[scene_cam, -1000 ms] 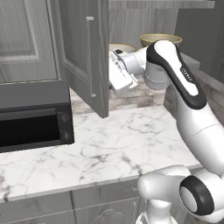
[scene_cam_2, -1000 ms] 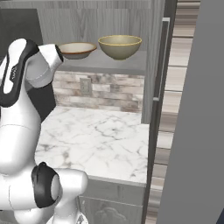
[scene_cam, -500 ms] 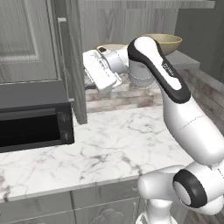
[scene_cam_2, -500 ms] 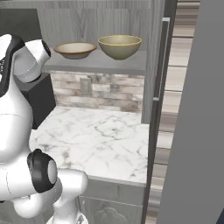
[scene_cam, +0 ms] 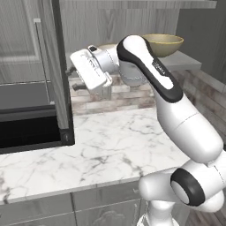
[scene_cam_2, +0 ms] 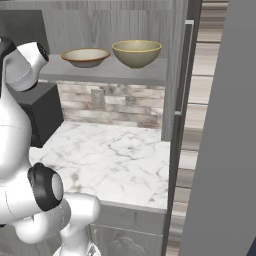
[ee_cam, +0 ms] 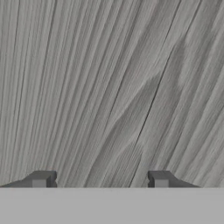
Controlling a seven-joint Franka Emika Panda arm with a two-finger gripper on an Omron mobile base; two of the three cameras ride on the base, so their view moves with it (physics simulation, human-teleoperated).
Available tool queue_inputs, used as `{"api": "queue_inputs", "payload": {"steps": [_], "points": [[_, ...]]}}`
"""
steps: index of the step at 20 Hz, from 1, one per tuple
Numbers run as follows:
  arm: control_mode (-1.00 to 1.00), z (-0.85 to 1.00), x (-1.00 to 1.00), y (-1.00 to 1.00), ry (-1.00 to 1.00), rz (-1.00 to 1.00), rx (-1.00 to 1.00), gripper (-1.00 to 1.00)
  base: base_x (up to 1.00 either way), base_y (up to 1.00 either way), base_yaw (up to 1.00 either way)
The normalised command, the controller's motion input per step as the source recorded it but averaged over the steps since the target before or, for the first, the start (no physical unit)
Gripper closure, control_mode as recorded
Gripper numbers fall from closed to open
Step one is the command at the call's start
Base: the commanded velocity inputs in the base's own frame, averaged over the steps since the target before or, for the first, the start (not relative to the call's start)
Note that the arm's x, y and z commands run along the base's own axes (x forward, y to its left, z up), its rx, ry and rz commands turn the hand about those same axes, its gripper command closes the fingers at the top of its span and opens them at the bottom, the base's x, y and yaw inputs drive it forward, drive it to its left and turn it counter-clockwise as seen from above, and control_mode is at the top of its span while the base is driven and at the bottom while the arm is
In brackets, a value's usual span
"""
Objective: Move the bowls from the cabinet to the plates on the dining table.
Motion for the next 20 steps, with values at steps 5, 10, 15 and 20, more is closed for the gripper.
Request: {"api": "queue_inputs", "payload": {"steps": [5,10,15,20], "points": [[-1.00,-0.05,0.05,0.19,0.00,0.00,-0.01,-1.00,0.00,0.00,0.00],[-1.00,-0.01,0.00,0.01,0.00,0.00,-0.01,-1.00,0.00,0.00,0.00],[-1.00,-0.10,0.00,-0.03,0.00,-0.14,-0.04,-1.00,0.00,0.00,0.00],[-1.00,-0.02,0.00,-0.20,-0.01,-0.24,-0.10,-1.00,0.00,0.00,0.00]]}}
